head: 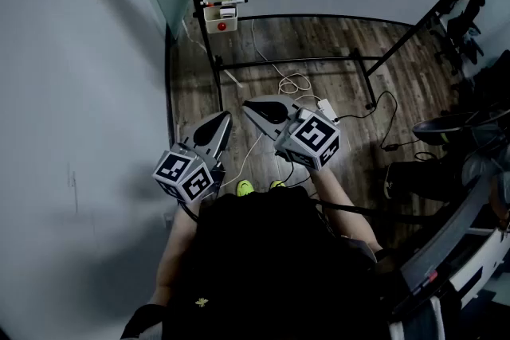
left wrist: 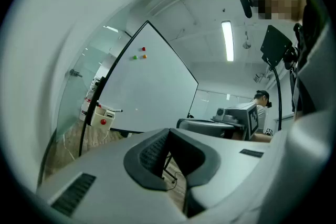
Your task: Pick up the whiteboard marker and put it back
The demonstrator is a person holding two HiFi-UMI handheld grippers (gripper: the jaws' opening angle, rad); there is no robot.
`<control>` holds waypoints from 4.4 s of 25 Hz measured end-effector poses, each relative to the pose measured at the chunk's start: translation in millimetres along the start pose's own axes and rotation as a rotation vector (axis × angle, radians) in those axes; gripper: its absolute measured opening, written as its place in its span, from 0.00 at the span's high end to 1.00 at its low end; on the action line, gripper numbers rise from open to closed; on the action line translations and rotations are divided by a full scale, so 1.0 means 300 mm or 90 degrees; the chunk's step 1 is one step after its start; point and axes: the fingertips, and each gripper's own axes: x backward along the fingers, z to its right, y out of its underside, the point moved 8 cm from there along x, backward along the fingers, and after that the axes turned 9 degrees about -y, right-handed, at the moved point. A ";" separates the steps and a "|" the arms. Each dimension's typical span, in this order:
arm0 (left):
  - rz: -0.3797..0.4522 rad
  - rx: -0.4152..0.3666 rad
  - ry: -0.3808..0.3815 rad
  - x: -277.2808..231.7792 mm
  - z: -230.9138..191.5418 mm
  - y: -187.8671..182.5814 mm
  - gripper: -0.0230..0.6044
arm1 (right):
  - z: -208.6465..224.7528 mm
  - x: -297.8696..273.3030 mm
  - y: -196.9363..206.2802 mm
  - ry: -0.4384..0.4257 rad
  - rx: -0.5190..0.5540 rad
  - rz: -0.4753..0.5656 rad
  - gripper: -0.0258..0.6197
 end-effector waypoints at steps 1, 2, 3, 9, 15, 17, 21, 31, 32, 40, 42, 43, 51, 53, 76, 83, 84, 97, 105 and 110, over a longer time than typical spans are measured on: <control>-0.001 0.001 0.000 0.000 -0.001 -0.001 0.91 | 0.001 -0.001 -0.001 0.000 -0.002 0.000 0.97; -0.001 0.002 0.000 0.000 -0.002 -0.001 0.91 | 0.001 -0.002 -0.001 0.000 -0.003 0.000 0.97; -0.002 0.003 0.000 0.001 -0.002 -0.002 0.91 | 0.001 -0.003 -0.001 0.000 -0.005 0.001 0.97; 0.002 0.006 0.007 0.006 -0.028 -0.008 0.91 | 0.014 -0.025 -0.002 0.006 -0.004 -0.002 0.97; -0.004 0.016 0.020 0.026 -0.062 0.000 0.91 | 0.013 -0.037 -0.006 0.026 -0.003 -0.011 0.97; -0.004 0.020 0.025 0.033 -0.069 -0.002 0.91 | 0.006 -0.036 -0.009 0.033 -0.002 -0.014 0.97; -0.005 0.024 0.029 0.044 -0.084 0.003 0.91 | -0.004 -0.028 0.001 0.046 -0.005 -0.022 0.97; -0.010 0.022 0.029 0.031 -0.090 0.018 0.91 | 0.026 -0.010 0.008 0.059 0.003 -0.037 0.97; -0.009 0.023 0.026 0.027 -0.094 0.020 0.91 | 0.036 -0.013 0.014 0.062 0.005 -0.040 0.97; -0.004 0.022 0.001 -0.047 -0.132 -0.004 0.91 | 0.140 -0.040 0.006 0.046 0.011 -0.038 0.97; 0.003 0.023 -0.006 -0.077 -0.142 -0.011 0.91 | 0.179 -0.039 0.009 0.048 0.011 -0.040 0.97; 0.006 0.023 -0.009 -0.090 -0.146 -0.014 0.91 | 0.197 -0.039 0.011 0.048 0.009 -0.041 0.97; -0.015 0.021 -0.034 -0.216 -0.177 -0.017 0.91 | 0.351 -0.061 0.034 0.021 -0.016 -0.043 0.97; -0.019 0.022 -0.042 -0.249 -0.191 -0.020 0.91 | 0.393 -0.070 0.041 0.013 -0.023 -0.041 0.97; -0.017 0.045 -0.171 -0.653 -0.276 -0.075 0.91 | 0.937 -0.089 0.077 -0.048 -0.050 -0.030 0.97; -0.013 0.042 -0.193 -0.707 -0.261 -0.083 0.91 | 1.010 -0.089 0.092 -0.066 -0.057 -0.028 0.97; -0.014 0.041 -0.195 -0.709 -0.258 -0.084 0.91 | 1.012 -0.090 0.091 -0.069 -0.057 -0.026 0.97; -0.013 0.028 -0.185 -0.713 -0.277 -0.079 0.91 | 1.034 -0.115 0.095 -0.056 -0.040 -0.023 0.97; -0.010 0.031 -0.172 -0.733 -0.361 -0.115 0.91 | 1.079 -0.180 0.098 -0.042 -0.036 -0.040 0.94; -0.024 0.036 -0.162 -0.745 -0.421 -0.127 0.91 | 1.117 -0.237 0.093 -0.032 -0.035 -0.049 0.91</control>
